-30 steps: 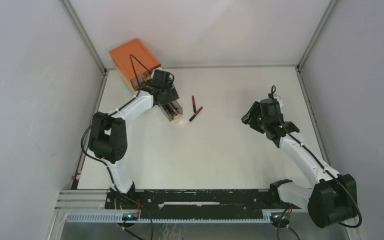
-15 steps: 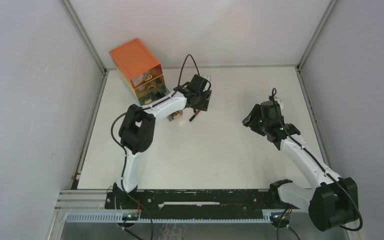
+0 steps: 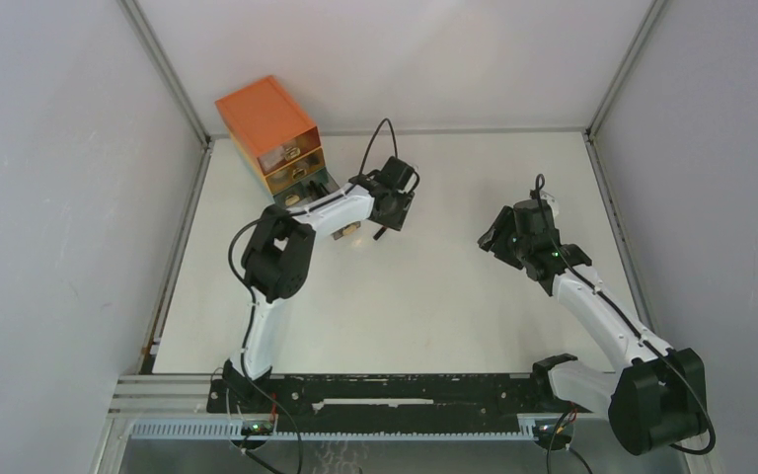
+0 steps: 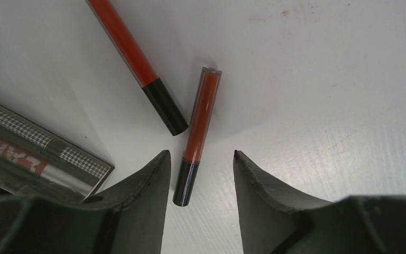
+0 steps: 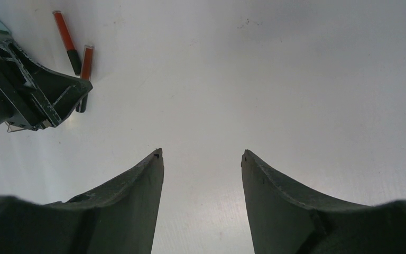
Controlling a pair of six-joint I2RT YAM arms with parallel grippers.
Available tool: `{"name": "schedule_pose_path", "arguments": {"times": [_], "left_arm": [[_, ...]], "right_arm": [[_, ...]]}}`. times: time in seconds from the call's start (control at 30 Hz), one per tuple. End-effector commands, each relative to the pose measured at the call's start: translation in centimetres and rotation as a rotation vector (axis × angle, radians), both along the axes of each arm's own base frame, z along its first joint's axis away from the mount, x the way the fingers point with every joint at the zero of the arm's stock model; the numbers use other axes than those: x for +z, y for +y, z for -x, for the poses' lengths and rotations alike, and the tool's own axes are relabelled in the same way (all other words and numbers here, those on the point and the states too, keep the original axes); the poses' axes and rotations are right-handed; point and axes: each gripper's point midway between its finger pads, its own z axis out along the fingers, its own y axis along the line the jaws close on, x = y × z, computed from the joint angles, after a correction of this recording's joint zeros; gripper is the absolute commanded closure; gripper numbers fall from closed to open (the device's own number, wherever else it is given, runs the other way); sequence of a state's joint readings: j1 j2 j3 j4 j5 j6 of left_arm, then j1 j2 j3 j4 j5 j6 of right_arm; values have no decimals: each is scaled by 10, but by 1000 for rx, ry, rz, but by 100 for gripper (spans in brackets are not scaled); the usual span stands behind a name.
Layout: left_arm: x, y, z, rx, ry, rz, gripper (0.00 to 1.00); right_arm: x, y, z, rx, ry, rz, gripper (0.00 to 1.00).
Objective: Organize the makeup
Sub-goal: Pick up the lipstick at the center of the board.
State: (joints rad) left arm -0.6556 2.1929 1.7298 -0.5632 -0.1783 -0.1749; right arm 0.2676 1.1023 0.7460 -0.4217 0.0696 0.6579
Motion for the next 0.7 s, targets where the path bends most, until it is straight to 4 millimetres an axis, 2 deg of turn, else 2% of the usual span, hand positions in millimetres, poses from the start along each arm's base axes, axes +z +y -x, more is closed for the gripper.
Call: {"name": "schedule_pose_path", "arguments": {"times": [0.0, 0.2, 0.27, 0.4, 0.43, 0.5, 0.57, 0.63, 0.67], "left_arm": [[8, 0, 2, -2, -20, 4, 49], [-15, 3, 22, 14, 52, 29, 54], [-18, 0, 30, 11, 81, 51, 63], [-13, -9, 46, -7, 110, 106, 83], [-11, -11, 51, -15, 113, 111, 85], [-3, -17, 58, -30, 112, 130, 90], [15, -26, 63, -49, 103, 170, 93], [45, -36, 63, -50, 77, 242, 95], [66, -37, 59, -37, 40, 273, 99]], "right_arm": [[7, 1, -5, -3, -35, -6, 37], [5, 0, -3, -5, -31, -2, 37], [5, 0, -4, -4, -32, -6, 37], [3, 3, -5, -3, -27, -13, 37], [2, 4, -5, -1, -26, -14, 37], [2, 6, -6, 3, -28, -17, 37], [2, 9, -7, 8, -28, -21, 37], [2, 11, -8, 12, -30, -24, 37], [2, 12, -8, 15, -31, -26, 37]]}}
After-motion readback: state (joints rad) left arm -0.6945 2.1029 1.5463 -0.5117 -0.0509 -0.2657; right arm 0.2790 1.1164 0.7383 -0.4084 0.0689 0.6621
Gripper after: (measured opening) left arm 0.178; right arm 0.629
